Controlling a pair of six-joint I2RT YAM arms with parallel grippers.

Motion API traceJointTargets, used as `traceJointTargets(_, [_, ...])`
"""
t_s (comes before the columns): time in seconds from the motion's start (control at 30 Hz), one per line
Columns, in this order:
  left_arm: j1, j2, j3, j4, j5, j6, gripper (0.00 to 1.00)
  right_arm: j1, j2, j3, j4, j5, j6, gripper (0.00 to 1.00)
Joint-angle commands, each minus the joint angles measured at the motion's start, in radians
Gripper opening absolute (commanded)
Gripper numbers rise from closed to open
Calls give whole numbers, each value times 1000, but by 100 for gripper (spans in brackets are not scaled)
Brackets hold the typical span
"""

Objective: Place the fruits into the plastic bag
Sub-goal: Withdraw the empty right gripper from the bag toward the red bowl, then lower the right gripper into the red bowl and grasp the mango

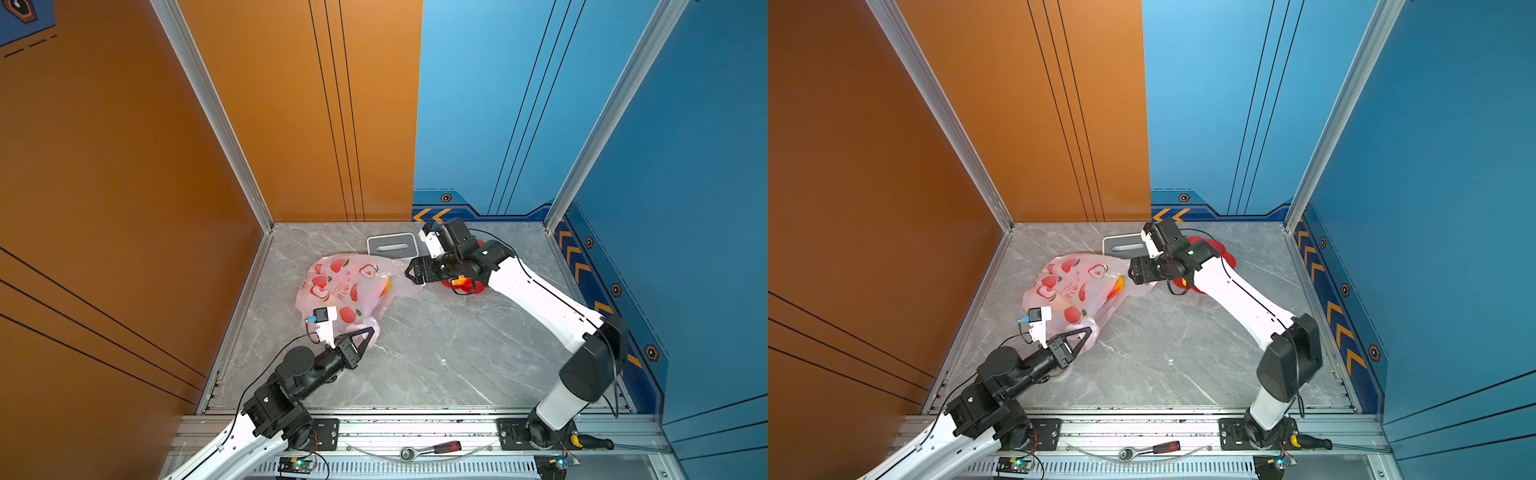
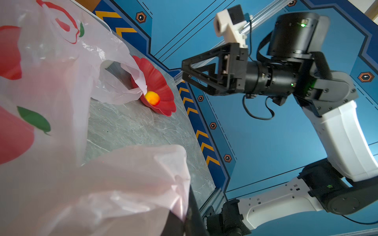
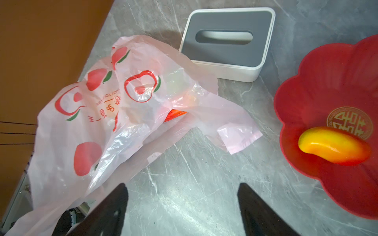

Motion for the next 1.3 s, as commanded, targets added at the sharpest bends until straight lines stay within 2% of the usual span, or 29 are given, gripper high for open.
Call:
traceJointTargets(0.0, [-9, 2, -5, 46, -13, -2, 0, -21, -117, -65, -25, -32, 12, 89])
traceJointTargets(0.17, [-9, 26, -2, 70, -3, -2, 0, -115, -266, -142, -25, -36, 56, 96])
traceJointTargets(0.3, [-9, 56, 6, 97, 13, 1, 0, -273, -317, -200, -23, -53, 142, 100])
traceJointTargets(0.43, [-10, 63, 12, 100, 18, 7, 0, -441, -262, -229, -16, -146, 208, 100])
traceJointTargets(0.53, [-7, 60, 12, 99, 20, 10, 0, -512, -179, -228, -6, -187, 228, 100])
traceJointTargets(0.7, [-5, 49, 12, 81, 21, 10, 0, -534, -21, -177, -22, -144, 214, 100])
traceJointTargets(0.9, [-3, 10, 14, 37, 12, 11, 0, -489, 186, -50, -106, -36, 142, 100])
traceJointTargets(1.27, [-2, -3, 12, 19, 2, 8, 0, -402, 413, 139, -162, 128, 98, 100])
